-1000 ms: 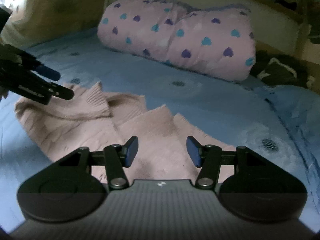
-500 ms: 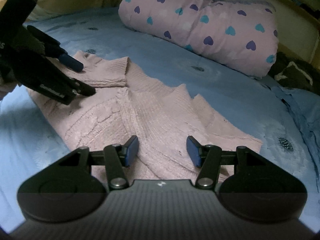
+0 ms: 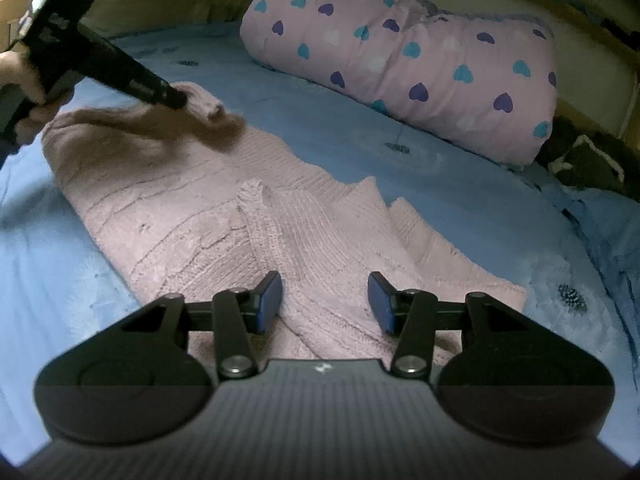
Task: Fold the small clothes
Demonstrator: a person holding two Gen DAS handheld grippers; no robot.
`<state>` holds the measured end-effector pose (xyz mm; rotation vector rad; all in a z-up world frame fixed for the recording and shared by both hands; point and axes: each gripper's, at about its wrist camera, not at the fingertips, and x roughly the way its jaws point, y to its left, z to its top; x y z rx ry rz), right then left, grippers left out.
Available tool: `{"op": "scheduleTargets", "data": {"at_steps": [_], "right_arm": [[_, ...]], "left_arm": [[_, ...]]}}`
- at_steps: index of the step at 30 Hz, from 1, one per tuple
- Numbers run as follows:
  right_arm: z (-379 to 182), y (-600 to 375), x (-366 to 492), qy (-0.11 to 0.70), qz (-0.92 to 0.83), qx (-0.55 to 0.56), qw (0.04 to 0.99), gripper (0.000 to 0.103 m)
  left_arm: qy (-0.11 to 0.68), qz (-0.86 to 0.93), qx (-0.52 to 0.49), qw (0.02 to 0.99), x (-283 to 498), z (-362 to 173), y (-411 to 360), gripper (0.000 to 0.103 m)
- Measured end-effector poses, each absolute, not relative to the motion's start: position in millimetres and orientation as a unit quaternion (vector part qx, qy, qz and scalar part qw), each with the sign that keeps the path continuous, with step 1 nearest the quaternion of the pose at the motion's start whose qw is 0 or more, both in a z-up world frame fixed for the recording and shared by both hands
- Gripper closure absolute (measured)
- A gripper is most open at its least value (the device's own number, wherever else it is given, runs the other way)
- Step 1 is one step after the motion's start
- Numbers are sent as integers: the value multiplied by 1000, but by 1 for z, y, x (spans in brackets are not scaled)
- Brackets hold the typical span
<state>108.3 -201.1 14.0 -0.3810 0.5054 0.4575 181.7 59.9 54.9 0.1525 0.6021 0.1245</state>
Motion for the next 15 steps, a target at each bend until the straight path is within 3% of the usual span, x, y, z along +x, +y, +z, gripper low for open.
{"op": "scheduleTargets", "data": {"at_steps": [11, 15], "right_arm": [[18, -205, 113, 255, 226, -168, 925, 52], [27, -207, 111, 250, 234, -158, 926, 52]], "left_arm": [[321, 85, 26, 943, 183, 52, 90, 84], [312, 70, -9, 947, 162, 68, 90, 71]]}}
